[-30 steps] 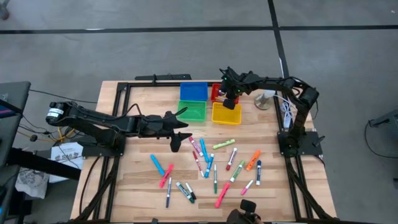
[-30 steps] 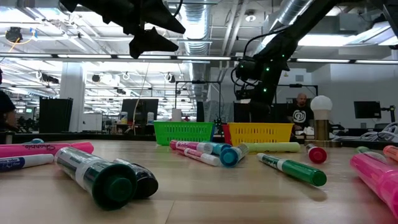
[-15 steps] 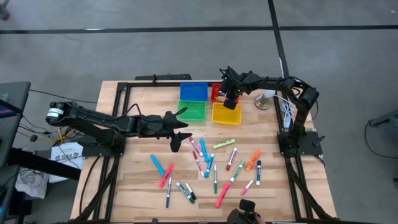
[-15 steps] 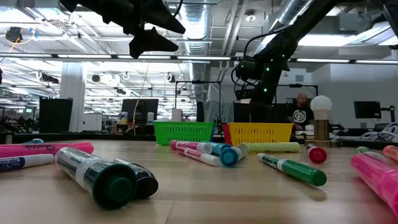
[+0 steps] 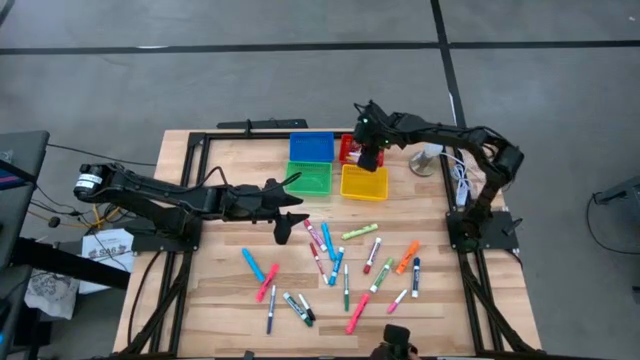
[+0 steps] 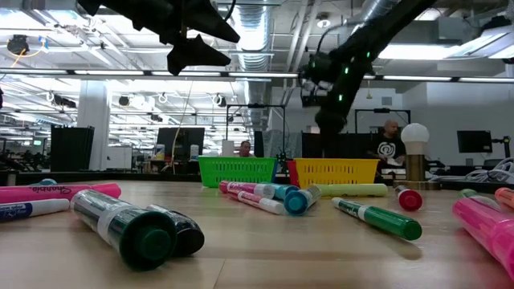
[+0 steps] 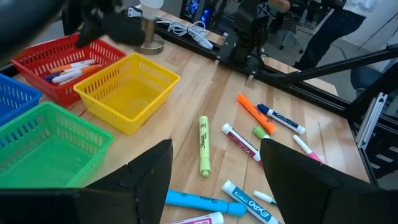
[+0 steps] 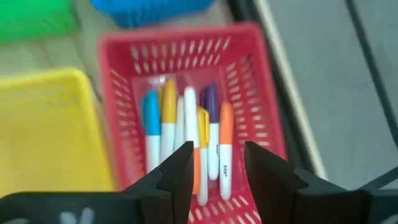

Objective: Pick & Place Markers
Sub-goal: Put the black pen into the red basket

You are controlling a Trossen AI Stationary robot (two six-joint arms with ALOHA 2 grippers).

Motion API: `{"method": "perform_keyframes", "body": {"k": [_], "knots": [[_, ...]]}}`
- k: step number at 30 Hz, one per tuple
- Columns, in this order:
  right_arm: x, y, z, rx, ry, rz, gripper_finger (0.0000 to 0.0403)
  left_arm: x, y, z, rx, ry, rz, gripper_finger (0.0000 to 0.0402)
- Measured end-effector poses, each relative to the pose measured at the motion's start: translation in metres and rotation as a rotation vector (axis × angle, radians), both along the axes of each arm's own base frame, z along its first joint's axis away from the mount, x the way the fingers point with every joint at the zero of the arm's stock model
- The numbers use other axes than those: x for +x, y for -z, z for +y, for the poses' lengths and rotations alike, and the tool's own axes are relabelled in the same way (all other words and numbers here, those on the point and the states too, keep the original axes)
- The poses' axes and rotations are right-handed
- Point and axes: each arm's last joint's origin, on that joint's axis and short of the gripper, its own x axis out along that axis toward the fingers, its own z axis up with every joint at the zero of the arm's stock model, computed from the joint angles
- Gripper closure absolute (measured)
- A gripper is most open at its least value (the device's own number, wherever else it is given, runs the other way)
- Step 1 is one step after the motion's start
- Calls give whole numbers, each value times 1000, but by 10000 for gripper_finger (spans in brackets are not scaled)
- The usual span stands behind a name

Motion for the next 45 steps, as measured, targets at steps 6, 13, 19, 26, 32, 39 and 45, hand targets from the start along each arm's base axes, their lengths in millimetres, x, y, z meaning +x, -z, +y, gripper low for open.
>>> {"method": "perform_keyframes", "body": {"k": [6,13,19,26,32,39,45], "knots": [[-11,-66,30,-16,9,-251,274,0,-1,0,-5,-1,-11,160],[-42,-137,82,66,-115,-566,273,0,-1,0,-12,1,-16,160],[-73,-163,131,133,-212,-695,274,0,-1,-10,-10,49,-17,160],[-99,-154,180,263,-297,-772,274,-5,-2,-34,-1,132,-23,160],[-117,-130,199,272,-236,-853,273,-9,-4,-52,17,137,-44,160],[-137,-97,211,335,-203,-969,273,-14,-5,-68,-11,184,-58,160],[-146,-67,216,351,-167,-1077,273,-19,-5,-79,-30,222,-61,160]]}}
